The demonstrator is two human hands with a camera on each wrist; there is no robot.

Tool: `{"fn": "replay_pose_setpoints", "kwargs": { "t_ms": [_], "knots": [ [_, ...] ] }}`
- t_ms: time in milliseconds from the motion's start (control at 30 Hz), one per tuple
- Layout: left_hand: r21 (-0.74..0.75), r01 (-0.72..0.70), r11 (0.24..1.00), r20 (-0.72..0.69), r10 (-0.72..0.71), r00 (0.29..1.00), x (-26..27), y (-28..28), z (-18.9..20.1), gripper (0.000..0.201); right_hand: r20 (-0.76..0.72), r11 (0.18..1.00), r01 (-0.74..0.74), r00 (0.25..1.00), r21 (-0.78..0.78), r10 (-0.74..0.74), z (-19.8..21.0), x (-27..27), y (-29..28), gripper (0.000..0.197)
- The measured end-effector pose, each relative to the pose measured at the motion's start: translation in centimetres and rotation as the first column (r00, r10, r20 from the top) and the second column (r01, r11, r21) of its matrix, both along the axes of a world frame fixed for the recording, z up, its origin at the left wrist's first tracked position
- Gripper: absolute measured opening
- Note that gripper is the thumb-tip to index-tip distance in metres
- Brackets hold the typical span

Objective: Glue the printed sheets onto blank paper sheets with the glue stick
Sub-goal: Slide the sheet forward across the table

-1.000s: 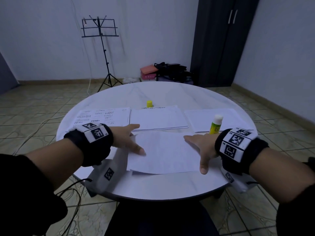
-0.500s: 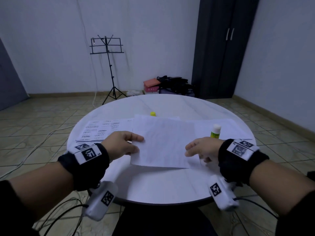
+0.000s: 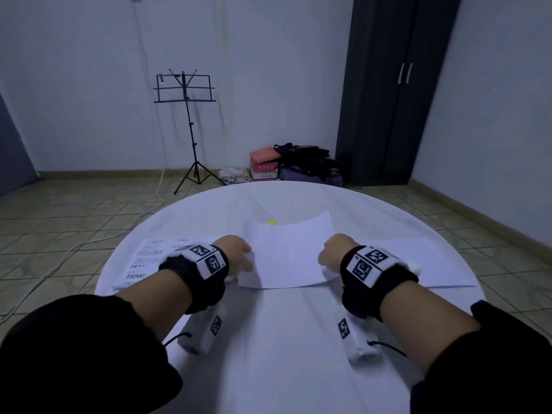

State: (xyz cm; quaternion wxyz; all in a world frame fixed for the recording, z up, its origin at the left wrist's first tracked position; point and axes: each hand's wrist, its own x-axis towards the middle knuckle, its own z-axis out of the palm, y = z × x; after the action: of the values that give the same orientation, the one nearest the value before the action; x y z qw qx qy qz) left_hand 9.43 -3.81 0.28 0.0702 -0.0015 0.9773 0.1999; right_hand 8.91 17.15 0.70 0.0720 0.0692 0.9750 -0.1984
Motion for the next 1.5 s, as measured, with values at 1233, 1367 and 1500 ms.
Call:
{"fn": "replay_pose_setpoints", "kwargs": {
  "t_ms": [1233, 1367, 1500],
  "knots": [
    [-0.35, -0.026, 0.936, 0.224, 0.11, 0.968, -5.3, -19.3, -1.2, 0.084, 0.295, 0.643, -0.595, 0.802, 0.482, 0.52, 1.1, -0.4, -19.0, 0.023],
    [-0.323, -0.058, 0.945, 0.221, 0.135, 0.966, -5.9, -19.9, -1.5, 0.115, 0.285, 0.671, -0.553, 0.832, 0.494, 0.476, 0.5, -0.7, -19.4, 0.033],
    [-0.34, -0.055, 0.939, 0.136, 0.107, 0.985, -5.8, -19.8, -1.8, 0.113, 0.327, 0.669, -0.559, 0.829, 0.49, 0.454, 0.8, -0.9, -19.9, 0.03]
  ]
}}
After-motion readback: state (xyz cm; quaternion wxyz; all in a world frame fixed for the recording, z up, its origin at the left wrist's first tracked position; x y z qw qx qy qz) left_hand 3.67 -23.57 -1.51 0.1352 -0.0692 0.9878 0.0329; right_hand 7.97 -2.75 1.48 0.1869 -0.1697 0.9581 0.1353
